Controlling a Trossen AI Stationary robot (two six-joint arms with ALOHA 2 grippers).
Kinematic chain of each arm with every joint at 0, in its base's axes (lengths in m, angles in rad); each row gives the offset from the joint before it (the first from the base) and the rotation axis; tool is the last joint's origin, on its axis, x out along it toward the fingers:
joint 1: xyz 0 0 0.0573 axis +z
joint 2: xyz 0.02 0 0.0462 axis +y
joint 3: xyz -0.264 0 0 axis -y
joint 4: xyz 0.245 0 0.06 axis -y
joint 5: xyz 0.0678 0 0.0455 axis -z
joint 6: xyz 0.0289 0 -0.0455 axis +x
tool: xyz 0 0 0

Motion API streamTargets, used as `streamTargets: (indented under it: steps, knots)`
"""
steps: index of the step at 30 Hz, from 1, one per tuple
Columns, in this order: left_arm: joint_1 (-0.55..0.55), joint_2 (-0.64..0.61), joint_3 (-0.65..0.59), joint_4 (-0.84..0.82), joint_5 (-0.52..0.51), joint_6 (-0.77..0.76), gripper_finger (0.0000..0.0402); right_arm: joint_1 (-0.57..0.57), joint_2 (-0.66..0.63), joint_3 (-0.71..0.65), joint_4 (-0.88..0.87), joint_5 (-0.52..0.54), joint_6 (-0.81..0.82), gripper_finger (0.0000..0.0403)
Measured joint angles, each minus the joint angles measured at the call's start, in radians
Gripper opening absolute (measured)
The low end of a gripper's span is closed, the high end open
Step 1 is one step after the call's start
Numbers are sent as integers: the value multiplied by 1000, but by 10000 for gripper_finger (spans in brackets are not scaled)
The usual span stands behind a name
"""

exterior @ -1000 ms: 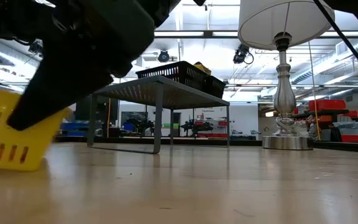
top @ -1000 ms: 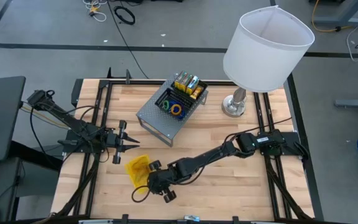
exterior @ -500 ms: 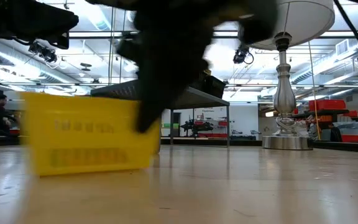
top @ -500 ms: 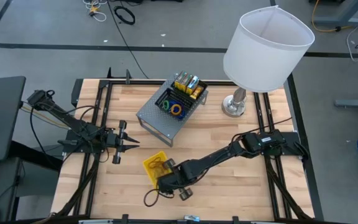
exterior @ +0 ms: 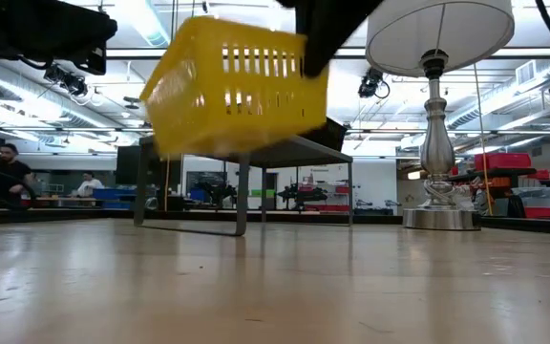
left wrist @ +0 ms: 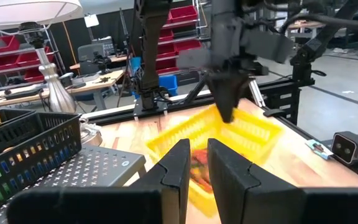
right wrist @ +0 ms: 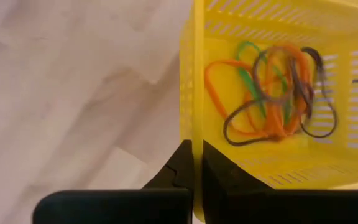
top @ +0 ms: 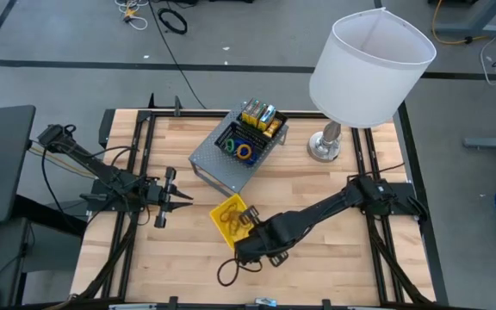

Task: Pick & Place Office Desk Supplies
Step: Put the yellow bin on the shelf

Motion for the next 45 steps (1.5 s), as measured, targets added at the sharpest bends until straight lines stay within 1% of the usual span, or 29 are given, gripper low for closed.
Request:
streamTargets:
  steps: [2, 8, 18, 23, 27, 32, 38, 45]
  knots:
    - [0, 0, 0, 0, 0, 0, 62, -4, -20, 0, -8, 39, -22, 6]
    - [0, 0, 0, -3, 3, -7, 62, -11, -70, 0, -28, 98, -106, 6]
    - [0, 0, 0, -5, 3, -7, 62, -96, -112, 1, -49, 101, -201, 6]
    - [0, 0, 0, -6, 4, -8, 62, -159, -114, 1, -52, 56, -278, 6]
    - [0, 0, 0, -6, 8, -8, 62, -204, -114, 1, -46, 44, -357, 6]
    - [0, 0, 0, -6, 8, -8, 62, -256, -114, 1, -17, -33, -437, 6]
    - [0, 0, 0, -6, 36, -12, 62, -310, -114, 1, 13, -85, -534, 6]
    - [0, 0, 0, -1, 37, -10, 62, -377, -116, 2, 32, -138, -598, 6]
